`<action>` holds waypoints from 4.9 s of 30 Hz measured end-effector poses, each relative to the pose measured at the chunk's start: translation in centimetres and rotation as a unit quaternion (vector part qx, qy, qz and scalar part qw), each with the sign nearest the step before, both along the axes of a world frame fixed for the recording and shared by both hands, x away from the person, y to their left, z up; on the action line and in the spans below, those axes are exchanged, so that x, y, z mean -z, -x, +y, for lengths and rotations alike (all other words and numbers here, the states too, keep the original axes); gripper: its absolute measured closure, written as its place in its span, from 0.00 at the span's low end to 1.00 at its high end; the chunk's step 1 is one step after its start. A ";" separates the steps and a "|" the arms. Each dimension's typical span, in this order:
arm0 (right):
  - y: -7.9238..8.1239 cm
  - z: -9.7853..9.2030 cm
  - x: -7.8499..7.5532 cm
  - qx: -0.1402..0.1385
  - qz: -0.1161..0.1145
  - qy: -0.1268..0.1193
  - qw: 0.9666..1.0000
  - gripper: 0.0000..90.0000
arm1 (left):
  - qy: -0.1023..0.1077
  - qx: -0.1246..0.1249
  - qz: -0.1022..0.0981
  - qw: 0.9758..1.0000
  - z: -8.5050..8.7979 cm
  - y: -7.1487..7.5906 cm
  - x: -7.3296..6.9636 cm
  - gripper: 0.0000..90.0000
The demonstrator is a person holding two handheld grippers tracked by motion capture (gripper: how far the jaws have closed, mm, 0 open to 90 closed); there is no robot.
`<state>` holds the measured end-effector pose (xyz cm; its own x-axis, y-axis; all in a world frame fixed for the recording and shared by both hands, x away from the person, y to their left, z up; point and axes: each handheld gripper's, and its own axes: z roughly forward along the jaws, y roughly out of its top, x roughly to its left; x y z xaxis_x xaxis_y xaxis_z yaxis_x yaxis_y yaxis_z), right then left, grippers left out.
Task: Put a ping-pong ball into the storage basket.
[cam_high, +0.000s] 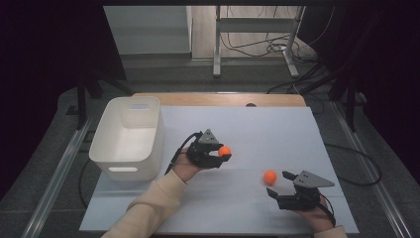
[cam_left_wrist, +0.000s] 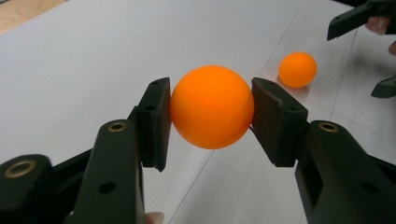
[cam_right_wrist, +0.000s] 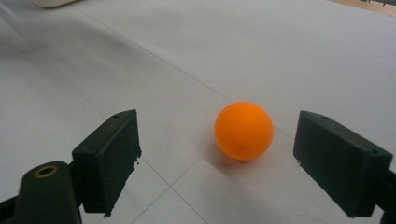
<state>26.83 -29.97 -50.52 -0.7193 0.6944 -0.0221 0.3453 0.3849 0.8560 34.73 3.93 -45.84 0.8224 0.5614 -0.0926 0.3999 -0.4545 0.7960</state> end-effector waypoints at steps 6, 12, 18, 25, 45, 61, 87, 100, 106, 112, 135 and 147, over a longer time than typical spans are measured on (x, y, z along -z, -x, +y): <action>0.0 0.0 0.0 0.000 0.000 0.002 1.000 0.17 | 0.006 0.004 -0.005 1.000 0.1 0.3 -0.6 0.56; 0.0 0.0 0.0 0.000 -0.001 0.002 1.000 0.17 | 0.013 0.005 -0.008 1.000 0.4 0.5 -1.3 0.56; 0.0 0.0 0.0 0.000 -0.002 0.004 1.000 0.17 | 0.021 0.002 -0.012 1.000 0.9 0.5 -1.8 0.56; 0.0 0.0 0.0 0.000 -0.003 0.004 1.000 0.17 | 0.032 -0.001 -0.020 0.999 1.6 0.7 -2.6 0.56; 0.0 0.0 0.0 0.001 -0.003 0.004 1.000 0.17 | 0.069 -0.013 -0.046 0.996 3.7 1.4 -4.9 0.56; 0.0 0.1 0.0 0.001 -0.003 0.005 1.000 0.17 | 0.088 -0.019 -0.064 0.994 5.0 1.9 -6.3 0.56; 0.0 0.1 0.0 0.001 -0.004 0.009 1.000 0.17 | 0.121 -0.034 -0.084 0.988 7.3 2.5 -8.2 0.56; 0.0 0.1 0.1 0.000 -0.005 0.010 1.000 0.17 | 0.125 -0.048 -0.092 0.987 8.3 2.6 -8.7 0.56; 0.0 0.1 0.1 0.001 -0.005 0.011 1.000 0.17 | 0.127 -0.058 -0.095 0.986 8.8 2.5 -8.9 0.56; 0.0 0.1 0.1 0.001 -0.005 0.011 1.000 0.17 | 0.128 -0.065 -0.094 0.985 9.3 2.4 -8.8 0.56; 0.0 0.1 0.1 0.002 -0.005 0.011 1.000 0.17 | 0.135 -0.097 -0.107 0.980 11.3 2.3 -9.5 0.56; 0.0 0.1 0.1 0.001 -0.004 0.011 1.000 0.17 | 0.145 -0.114 -0.112 0.976 12.9 2.4 -9.9 0.56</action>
<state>26.84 -29.84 -50.59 -0.7173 0.6954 -0.0440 0.3387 0.4032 0.8501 32.33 16.78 -35.90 0.6970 0.7090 -0.1072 0.2649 -0.1157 0.9573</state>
